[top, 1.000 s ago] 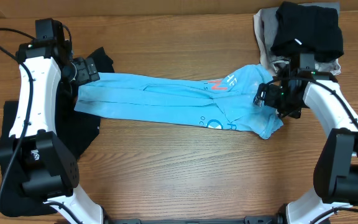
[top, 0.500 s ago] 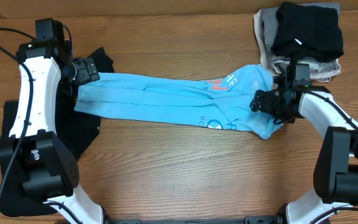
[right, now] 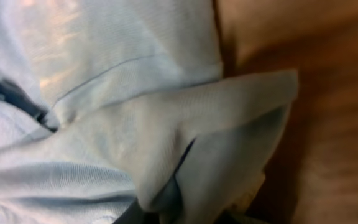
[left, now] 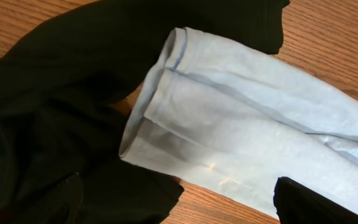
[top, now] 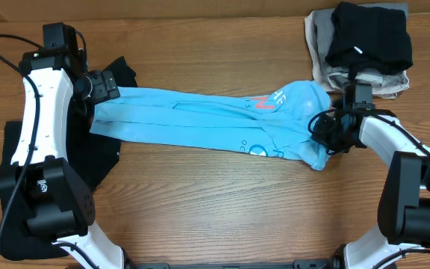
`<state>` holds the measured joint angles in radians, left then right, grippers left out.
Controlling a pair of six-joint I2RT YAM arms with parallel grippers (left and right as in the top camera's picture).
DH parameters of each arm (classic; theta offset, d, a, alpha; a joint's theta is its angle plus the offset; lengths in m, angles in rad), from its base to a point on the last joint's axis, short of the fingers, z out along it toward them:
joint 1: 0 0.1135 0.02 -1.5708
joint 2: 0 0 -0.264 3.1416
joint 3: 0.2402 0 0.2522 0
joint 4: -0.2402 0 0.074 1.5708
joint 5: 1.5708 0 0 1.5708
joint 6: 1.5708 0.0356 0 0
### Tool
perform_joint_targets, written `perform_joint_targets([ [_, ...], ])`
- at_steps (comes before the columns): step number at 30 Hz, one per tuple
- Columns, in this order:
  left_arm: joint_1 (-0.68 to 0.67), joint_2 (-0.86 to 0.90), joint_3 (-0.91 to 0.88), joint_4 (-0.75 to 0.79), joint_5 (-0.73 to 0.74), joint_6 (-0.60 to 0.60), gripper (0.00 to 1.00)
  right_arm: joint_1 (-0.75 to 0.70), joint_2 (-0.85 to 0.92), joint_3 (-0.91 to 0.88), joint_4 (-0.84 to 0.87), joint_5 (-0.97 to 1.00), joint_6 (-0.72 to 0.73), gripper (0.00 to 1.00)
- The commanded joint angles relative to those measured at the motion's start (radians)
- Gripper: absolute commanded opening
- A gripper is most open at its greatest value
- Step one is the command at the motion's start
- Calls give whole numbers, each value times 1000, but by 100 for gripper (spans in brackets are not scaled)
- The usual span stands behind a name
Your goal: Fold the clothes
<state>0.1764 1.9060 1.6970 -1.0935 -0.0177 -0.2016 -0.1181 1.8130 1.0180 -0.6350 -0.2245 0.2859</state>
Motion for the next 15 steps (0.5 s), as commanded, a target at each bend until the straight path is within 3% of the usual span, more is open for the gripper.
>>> perform_joint_targets([
  [1,-9,1,24,-3,8,23,100,-73,5,-14,-53,40,45,15],
  [8,-9,2,24,-7,11,23,100,-253,5,-14,-151,37,32,15],
  [15,-21,2,24,-9,15,23,100,-340,5,-9,-187,36,25,16],
])
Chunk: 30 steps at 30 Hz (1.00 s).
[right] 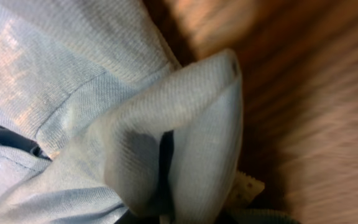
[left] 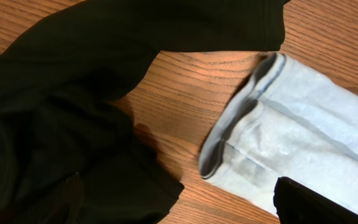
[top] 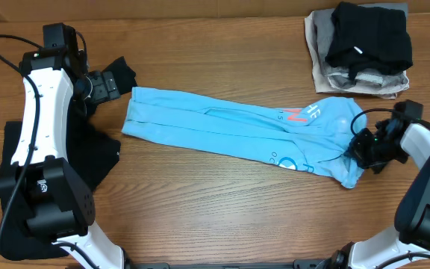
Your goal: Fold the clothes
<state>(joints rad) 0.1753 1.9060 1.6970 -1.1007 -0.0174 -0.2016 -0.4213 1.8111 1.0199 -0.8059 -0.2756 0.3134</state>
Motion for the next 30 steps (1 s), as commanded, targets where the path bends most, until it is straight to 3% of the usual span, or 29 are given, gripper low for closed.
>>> perform_joint_targets([
  [1,-26,2,24,0,15,23,100,-43,7,-9,-20,87,-3,16],
  [12,-145,3,23,40,13,100,100,-80,7,-3,-39,87,-29,17],
  [16,-174,3,23,58,15,101,100,-80,7,-3,-41,88,-33,23],
  [24,-179,3,19,55,19,101,100,-80,7,-3,-41,87,-33,70],
  [30,-186,3,12,60,46,140,100,-80,7,12,-56,84,-33,90],
])
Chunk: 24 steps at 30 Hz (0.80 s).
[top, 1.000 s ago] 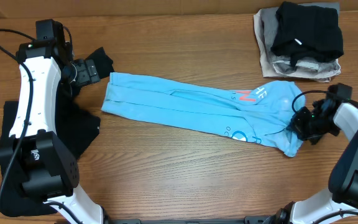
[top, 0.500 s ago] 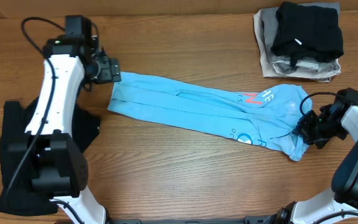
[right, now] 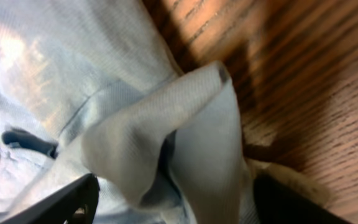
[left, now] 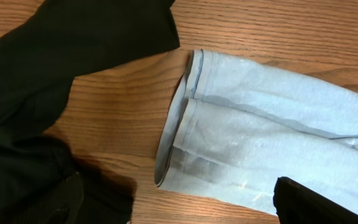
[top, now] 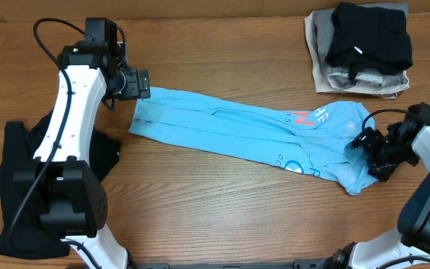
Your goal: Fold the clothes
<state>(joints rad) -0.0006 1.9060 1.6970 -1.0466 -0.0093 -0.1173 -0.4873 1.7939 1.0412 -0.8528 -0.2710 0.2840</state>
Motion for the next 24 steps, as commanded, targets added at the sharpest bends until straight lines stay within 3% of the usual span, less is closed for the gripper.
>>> perform_joint_targets([
  [1,-11,3,8,8,56,75,100,-14,24,2,-18,73,-4,92],
  [15,-11,3,-146,161,78,220,100,-12,22,260,-237,64,-57,96],
  [24,7,28,-210,276,94,253,100,-12,22,273,-269,64,-56,96],
])
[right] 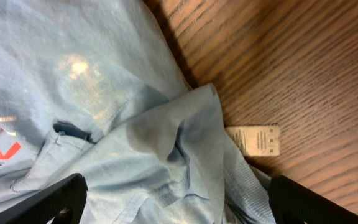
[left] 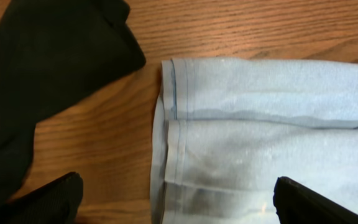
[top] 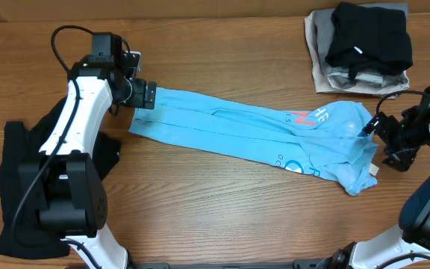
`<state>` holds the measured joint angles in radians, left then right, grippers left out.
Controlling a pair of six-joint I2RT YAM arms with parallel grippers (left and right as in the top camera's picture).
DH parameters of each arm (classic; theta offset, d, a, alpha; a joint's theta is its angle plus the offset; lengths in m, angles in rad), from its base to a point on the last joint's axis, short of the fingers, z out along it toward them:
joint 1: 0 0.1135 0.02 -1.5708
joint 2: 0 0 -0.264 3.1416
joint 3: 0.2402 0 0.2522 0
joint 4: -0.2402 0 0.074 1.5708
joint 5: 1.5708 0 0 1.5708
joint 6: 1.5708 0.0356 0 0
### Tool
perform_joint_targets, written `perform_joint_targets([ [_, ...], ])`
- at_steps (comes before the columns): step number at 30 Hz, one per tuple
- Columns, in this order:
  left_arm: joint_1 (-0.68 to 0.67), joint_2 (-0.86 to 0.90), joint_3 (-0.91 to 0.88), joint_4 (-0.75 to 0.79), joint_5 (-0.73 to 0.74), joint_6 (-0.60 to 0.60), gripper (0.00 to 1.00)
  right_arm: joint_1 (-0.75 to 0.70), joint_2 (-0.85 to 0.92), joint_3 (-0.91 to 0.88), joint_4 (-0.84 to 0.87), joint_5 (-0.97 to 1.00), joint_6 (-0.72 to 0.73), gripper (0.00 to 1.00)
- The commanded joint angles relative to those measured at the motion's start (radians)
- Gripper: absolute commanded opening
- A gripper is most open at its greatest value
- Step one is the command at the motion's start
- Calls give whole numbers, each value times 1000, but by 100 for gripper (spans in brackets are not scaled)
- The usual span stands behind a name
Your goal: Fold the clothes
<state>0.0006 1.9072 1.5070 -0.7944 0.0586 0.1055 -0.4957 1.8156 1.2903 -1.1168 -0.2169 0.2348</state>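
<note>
A light blue shirt (top: 252, 138), folded into a long strip, lies slantwise across the wooden table. Its hem end (left: 229, 124) points left; its collar end with a white label (right: 253, 140) points right. My left gripper (top: 143, 96) hovers over the hem, open, with the fingers (left: 48, 199) wide apart and nothing held. Just off the collar end, my right gripper (top: 387, 142) is also open. Its fingers (right: 309, 199) straddle crumpled blue fabric without touching it.
A stack of folded clothes (top: 360, 45), black on grey, sits at the back right corner. A black garment (top: 21, 179) lies at the left edge, and its tip (left: 48, 68) reaches near the shirt's hem.
My right gripper has drawn back from the collar end, and the fabric that stood bunched between its fingers now lies slack. The left gripper shifted a little right, squarely over the hem.
At first my right gripper was shut on the collar end near the stack, and the hem lay on the black garment. Then the whole shirt sat further right, off the black cloth. Later the right jaws had parted and the left arm had come to the hem.
</note>
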Motion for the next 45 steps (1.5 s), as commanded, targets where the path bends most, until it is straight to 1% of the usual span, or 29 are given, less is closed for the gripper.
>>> perform_joint_targets([
  [1,6,41,-20,34,30,31,100,-3,0,24,-10,10,-7,96],
  [3,6,84,-19,51,51,50,100,-3,0,24,-24,10,-7,96],
  [9,6,201,-19,71,73,52,100,-3,0,24,-48,10,-7,97],
  [15,6,232,-19,77,99,53,100,-3,0,24,-42,10,-7,96],
  [16,6,233,-19,78,112,53,98,-3,0,24,-41,10,-7,96],
  [17,6,233,-19,77,121,52,94,-3,0,24,-40,10,-7,96],
  [19,5,233,-19,75,126,52,81,-3,0,24,-39,10,-7,96],
  [21,5,233,-19,68,126,51,55,-3,0,24,-39,10,-7,96],
  [22,5,233,-19,65,124,51,41,-3,0,24,-39,10,-7,96],
  [23,5,233,-19,63,117,45,32,-3,0,24,-39,10,-7,96],
  [25,8,233,-19,63,86,12,23,-3,0,24,-40,10,-7,95],
  [27,18,233,-19,68,30,-34,4,2,0,24,-41,10,-7,93],
  [29,34,233,-13,64,-16,-68,4,15,0,24,-41,10,-7,92],
  [33,82,230,48,-13,-16,-93,4,59,0,24,-40,9,-7,91],
  [36,125,224,145,-120,-13,-103,4,104,0,24,-37,5,-6,90],
  [40,163,223,310,-281,-13,-101,4,166,0,24,-29,-22,2,85],
  [42,169,222,393,-360,-9,-79,4,202,0,24,-14,-52,2,79],
  [45,164,223,484,-445,-9,-51,4,260,0,19,25,-93,6,62],
])
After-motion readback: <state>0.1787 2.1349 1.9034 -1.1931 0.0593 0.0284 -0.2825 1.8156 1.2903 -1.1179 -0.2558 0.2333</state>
